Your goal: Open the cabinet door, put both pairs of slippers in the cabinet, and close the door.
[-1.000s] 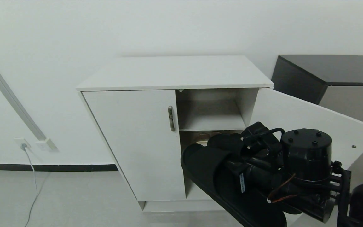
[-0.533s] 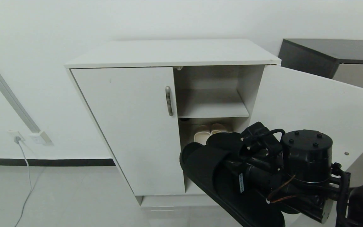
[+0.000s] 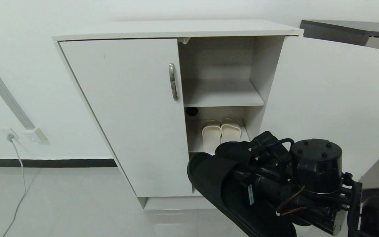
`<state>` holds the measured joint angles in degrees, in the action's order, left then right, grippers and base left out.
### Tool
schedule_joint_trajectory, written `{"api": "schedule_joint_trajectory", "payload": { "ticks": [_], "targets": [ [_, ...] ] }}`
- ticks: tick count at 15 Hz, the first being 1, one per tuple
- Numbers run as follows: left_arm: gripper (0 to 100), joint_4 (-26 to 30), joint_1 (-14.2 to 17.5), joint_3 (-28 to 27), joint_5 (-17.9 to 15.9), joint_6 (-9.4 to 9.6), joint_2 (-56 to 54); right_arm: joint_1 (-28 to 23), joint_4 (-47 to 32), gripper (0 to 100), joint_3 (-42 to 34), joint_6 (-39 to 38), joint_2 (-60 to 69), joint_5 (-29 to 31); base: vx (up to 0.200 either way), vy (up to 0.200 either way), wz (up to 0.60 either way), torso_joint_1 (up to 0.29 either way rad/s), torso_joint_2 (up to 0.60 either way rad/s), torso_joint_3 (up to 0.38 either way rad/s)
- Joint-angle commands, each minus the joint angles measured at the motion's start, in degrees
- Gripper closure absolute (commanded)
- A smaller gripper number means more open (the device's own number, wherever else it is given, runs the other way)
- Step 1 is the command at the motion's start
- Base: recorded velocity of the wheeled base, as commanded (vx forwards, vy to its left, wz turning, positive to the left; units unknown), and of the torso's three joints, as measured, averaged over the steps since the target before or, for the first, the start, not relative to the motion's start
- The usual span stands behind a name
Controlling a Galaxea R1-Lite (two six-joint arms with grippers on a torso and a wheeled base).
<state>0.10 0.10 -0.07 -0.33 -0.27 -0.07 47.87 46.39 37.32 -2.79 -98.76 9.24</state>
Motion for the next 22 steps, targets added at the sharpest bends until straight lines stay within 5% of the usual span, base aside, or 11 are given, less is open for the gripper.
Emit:
{"api": "schedule_joint_trajectory", "payload": {
  "ticks": [1, 10, 15, 22],
  "targets": [
    [100, 0.0, 0.0, 0.0, 0.1, -0.08, 0.1, 0.2, 0.4, 100, -0.1, 0.0, -0.3, 0.0, 0.000, 0.000, 0.00, 0.002, 0.15, 0.134],
    [100, 0.0, 0.0, 0.0, 0.1, -0.35, 0.1, 0.6, 5.8, 100, -1.8, 1.7, -2.3, 0.5, 0.000, 0.000, 0.00, 0.001, 0.02, 0.012],
    [100, -0.1, 0.0, 0.0, 0.1, -0.26, 0.1, 5.8, 7.3, 100, 9.4, 0.2, -15.2, 27.2, 0.000, 0.000, 0.00, 0.000, 0.00, 0.000],
    [100, 0.0, 0.0, 0.0, 0.0, -0.17, 0.1, 5.7, -13.8, 100, 31.2, -5.6, -16.1, 39.1, 0.000, 0.000, 0.00, 0.000, 0.00, 0.000]
  ]
}}
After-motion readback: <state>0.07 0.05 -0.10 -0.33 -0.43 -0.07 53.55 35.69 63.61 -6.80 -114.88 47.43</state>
